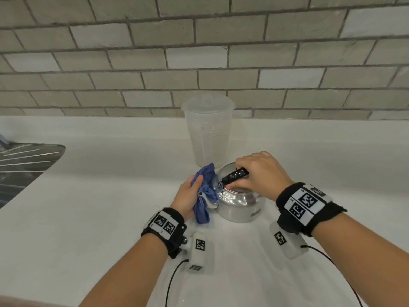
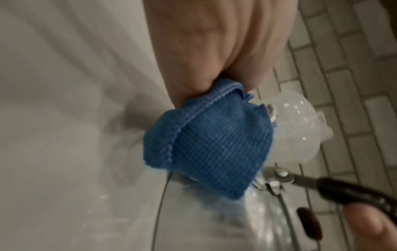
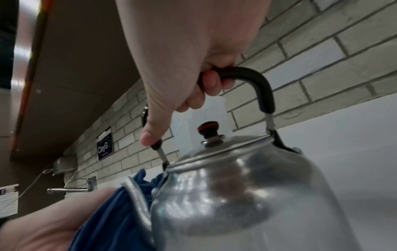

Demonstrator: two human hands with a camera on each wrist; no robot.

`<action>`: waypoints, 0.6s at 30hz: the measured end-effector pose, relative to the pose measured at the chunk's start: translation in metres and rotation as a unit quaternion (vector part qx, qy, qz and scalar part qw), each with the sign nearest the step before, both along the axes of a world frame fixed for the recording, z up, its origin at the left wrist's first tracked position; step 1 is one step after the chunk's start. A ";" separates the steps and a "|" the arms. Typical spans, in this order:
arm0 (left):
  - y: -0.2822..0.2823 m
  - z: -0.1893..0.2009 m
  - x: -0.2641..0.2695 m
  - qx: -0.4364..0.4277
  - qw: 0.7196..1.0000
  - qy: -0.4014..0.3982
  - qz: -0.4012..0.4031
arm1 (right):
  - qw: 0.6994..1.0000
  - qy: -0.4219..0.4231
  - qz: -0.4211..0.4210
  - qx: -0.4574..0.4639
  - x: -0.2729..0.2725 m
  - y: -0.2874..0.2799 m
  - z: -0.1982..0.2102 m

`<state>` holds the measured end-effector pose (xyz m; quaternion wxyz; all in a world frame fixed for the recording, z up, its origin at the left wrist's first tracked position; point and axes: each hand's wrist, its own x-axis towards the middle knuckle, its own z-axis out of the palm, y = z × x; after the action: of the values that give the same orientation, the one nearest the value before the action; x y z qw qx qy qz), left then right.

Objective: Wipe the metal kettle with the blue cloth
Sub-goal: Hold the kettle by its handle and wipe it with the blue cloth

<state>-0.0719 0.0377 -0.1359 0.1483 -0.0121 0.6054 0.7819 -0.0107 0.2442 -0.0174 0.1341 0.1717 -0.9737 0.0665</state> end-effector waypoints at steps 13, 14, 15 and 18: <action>-0.070 0.066 0.034 -0.137 0.959 -0.048 0.243 | 1.000 -0.010 -0.025 0.014 0.004 -0.001 0.008; -0.080 0.068 0.033 -0.182 0.949 0.027 0.257 | 1.000 -0.009 -0.023 0.008 0.004 0.000 0.007; -0.086 0.067 0.032 -0.232 0.937 0.113 0.236 | 1.000 -0.007 -0.022 0.004 0.004 0.001 0.007; -0.083 0.056 0.030 -0.416 0.875 0.245 -0.024 | 1.000 -0.005 -0.024 0.002 0.005 0.000 0.007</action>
<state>-0.0415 -0.0454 -0.0801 -0.0049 0.1337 0.8921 0.4315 -0.0059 0.2438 -0.0101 0.1306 0.1478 -0.9784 0.0621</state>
